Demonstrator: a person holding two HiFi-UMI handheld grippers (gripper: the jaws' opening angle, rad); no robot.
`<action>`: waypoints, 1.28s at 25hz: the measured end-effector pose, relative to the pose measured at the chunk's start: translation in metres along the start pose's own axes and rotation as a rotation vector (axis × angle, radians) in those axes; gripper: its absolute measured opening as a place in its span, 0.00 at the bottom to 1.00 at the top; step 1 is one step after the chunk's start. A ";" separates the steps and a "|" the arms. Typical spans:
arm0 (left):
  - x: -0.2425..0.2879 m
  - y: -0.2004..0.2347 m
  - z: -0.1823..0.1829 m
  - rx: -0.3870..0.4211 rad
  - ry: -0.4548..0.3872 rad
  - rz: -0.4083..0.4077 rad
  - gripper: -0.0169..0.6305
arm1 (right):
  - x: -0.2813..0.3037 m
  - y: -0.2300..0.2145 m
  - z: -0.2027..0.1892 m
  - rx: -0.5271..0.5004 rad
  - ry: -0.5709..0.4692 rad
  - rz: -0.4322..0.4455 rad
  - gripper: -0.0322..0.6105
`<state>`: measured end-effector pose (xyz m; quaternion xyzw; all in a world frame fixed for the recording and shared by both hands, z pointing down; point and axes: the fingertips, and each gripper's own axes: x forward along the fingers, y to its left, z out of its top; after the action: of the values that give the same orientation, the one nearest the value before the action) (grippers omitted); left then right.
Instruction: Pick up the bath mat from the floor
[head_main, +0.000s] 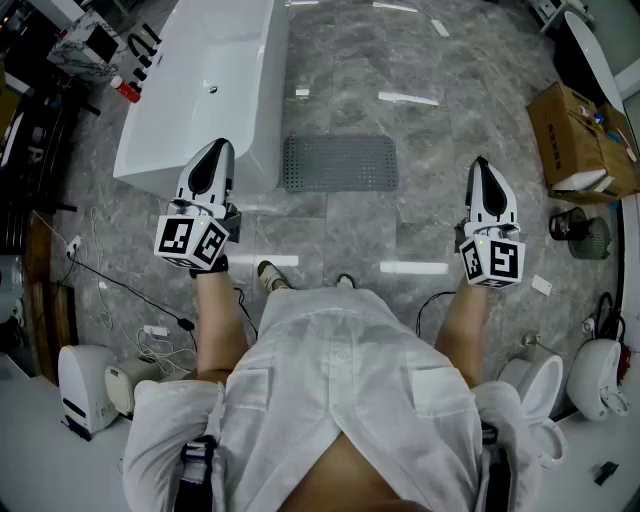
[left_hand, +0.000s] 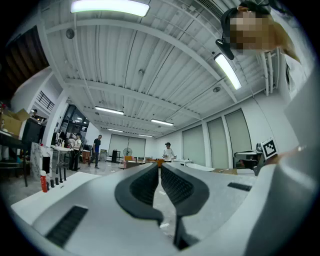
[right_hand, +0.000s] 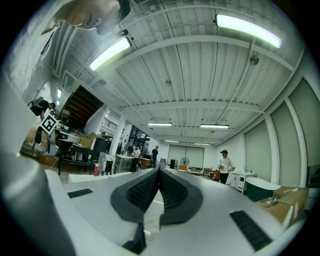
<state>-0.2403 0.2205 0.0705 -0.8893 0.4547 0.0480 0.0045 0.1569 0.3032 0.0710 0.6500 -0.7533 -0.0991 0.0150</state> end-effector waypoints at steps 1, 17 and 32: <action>0.000 0.000 0.001 0.003 -0.001 0.001 0.06 | 0.001 0.000 0.000 -0.002 -0.002 0.003 0.09; 0.007 0.001 -0.004 0.014 0.022 -0.005 0.06 | 0.011 0.006 -0.004 -0.089 0.030 0.030 0.09; 0.010 -0.022 -0.011 0.010 0.025 -0.006 0.06 | -0.010 -0.015 -0.017 -0.052 0.046 0.007 0.10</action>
<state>-0.2155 0.2248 0.0803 -0.8913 0.4521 0.0346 0.0035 0.1758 0.3083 0.0862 0.6488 -0.7523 -0.1038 0.0495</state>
